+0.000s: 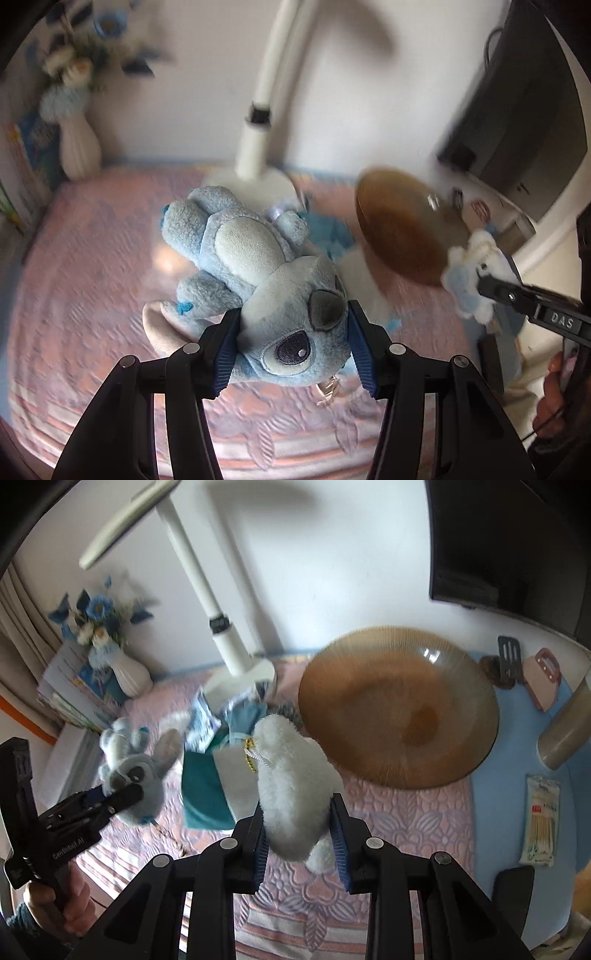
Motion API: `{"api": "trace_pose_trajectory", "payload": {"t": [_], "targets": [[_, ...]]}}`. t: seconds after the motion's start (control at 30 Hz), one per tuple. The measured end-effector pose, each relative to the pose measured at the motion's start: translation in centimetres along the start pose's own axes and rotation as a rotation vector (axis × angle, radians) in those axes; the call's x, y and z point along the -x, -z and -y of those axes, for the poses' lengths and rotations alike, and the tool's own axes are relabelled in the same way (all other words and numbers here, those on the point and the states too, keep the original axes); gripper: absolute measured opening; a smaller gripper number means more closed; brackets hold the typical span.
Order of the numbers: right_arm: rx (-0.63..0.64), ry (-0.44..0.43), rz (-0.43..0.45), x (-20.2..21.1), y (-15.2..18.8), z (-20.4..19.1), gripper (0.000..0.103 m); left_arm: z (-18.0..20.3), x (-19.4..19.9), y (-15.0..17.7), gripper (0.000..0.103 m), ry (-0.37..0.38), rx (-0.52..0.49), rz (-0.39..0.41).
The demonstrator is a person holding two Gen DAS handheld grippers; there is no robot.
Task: Organize soft objects
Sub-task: 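Carry both plush toys onto the amber glass plate and open both tools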
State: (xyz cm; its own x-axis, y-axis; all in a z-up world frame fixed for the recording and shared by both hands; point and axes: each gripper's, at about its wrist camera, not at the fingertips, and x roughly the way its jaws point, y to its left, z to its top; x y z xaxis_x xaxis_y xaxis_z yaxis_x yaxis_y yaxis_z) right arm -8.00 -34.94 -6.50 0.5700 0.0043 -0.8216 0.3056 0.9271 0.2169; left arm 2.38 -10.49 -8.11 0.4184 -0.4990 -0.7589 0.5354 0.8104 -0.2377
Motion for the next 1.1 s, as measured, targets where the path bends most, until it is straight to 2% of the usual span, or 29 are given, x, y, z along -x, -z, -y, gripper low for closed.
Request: {"api": "trace_pose_trajectory", "payload": {"t": [0.13, 0.27, 0.33, 0.43, 0.6, 0.73, 0.83, 0.9, 0.97, 1.1], "targets": [[0.001, -0.014, 0.040, 1.0, -1.3, 0.3, 0.029, -2.0, 3.1, -2.5, 0.051, -0.079, 0.030, 0.089], [-0.007, -0.007, 0.073, 1.9, -2.5, 1.0, 0.029, -1.6, 4.8, -3.8, 0.052, -0.113, -0.022, 0.118], [-0.026, -0.003, 0.090, 2.4, -3.1, 1.9, 0.029, -0.4, 4.7, -4.3, 0.052, -0.075, -0.035, 0.123], [-0.065, -0.002, 0.116, 3.3, -4.2, 3.7, 0.029, 2.3, 3.8, -4.9, 0.052, 0.032, -0.045, 0.124], [-0.167, -0.004, 0.089, 2.1, -5.8, 7.3, 0.029, 8.8, -1.1, -6.9, 0.052, 0.189, -0.138, 0.078], [-0.251, -0.003, 0.034, -0.3, -6.2, 9.8, 0.029, 13.0, -5.2, -7.5, 0.052, 0.260, -0.182, 0.014], [-0.236, 0.032, 0.027, -1.1, -6.6, 10.4, 0.029, 15.0, -7.4, -7.7, 0.053, 0.283, -0.219, -0.010], [-0.219, 0.068, 0.031, -1.5, -6.9, 10.6, 0.037, 16.0, -8.4, -7.7, 0.056, 0.276, -0.250, -0.008], [-0.214, 0.116, 0.048, -1.5, -7.3, 11.1, 0.061, 16.4, -9.4, -8.0, 0.057, 0.260, -0.252, -0.008], [-0.214, 0.140, 0.063, -0.8, -7.2, 12.0, 0.061, 14.6, -10.4, -8.1, 0.060, 0.247, -0.200, -0.054]]}}
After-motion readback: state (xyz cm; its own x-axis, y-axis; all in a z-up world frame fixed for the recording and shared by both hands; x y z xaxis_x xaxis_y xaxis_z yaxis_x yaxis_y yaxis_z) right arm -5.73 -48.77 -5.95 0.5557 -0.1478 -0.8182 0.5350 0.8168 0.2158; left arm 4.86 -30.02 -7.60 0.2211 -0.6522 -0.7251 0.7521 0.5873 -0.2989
